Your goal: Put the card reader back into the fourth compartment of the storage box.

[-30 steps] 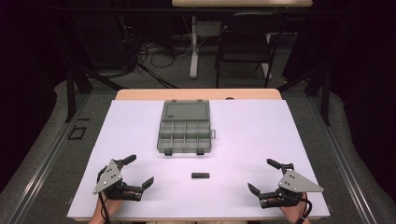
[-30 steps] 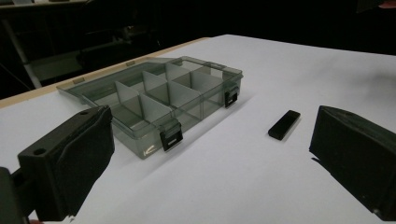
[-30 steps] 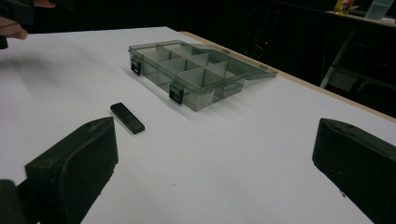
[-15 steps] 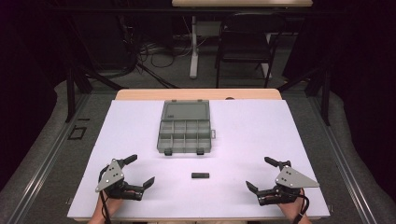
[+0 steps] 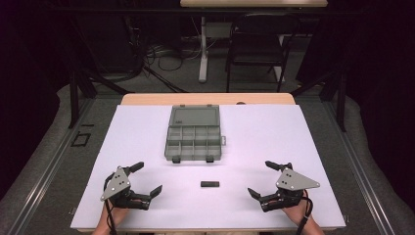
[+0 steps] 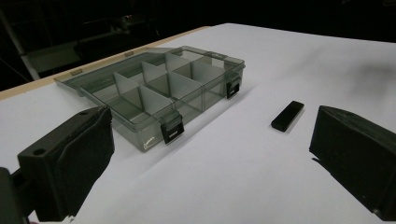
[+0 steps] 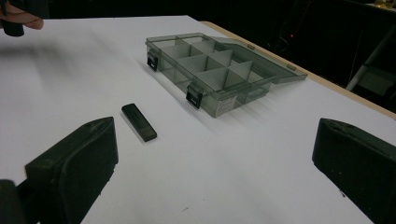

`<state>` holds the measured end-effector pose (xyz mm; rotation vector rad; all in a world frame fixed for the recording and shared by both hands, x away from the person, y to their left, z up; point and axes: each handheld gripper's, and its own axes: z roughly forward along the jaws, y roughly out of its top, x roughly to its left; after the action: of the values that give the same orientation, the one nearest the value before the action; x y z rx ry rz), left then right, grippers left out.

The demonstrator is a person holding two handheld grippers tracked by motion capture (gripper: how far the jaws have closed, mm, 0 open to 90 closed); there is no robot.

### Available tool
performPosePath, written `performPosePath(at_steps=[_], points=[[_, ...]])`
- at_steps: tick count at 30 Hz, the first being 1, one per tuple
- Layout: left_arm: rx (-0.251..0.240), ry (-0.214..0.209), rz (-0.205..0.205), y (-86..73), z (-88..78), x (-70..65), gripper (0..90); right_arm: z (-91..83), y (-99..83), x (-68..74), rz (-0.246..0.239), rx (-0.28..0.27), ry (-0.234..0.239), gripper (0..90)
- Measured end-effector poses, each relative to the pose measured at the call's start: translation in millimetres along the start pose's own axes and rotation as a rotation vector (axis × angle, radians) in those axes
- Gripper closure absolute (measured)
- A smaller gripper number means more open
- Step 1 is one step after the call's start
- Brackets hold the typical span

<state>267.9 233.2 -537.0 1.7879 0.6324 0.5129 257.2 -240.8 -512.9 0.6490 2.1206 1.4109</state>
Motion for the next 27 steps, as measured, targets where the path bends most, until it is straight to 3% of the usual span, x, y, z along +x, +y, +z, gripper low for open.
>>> performPosePath(at_steps=[11, 27], points=[[0.045, -0.003, -0.012, 0.0, 4.2, 1.0, 0.1, 16.8, 7.8, 0.3, -0.001, 0.024, 0.051, 0.0], [0.040, -0.010, -0.017, 0.5, 4.9, 2.8, 0.1, 40.7, 15.3, -2.0, -0.013, 0.059, 0.100, 0.0]])
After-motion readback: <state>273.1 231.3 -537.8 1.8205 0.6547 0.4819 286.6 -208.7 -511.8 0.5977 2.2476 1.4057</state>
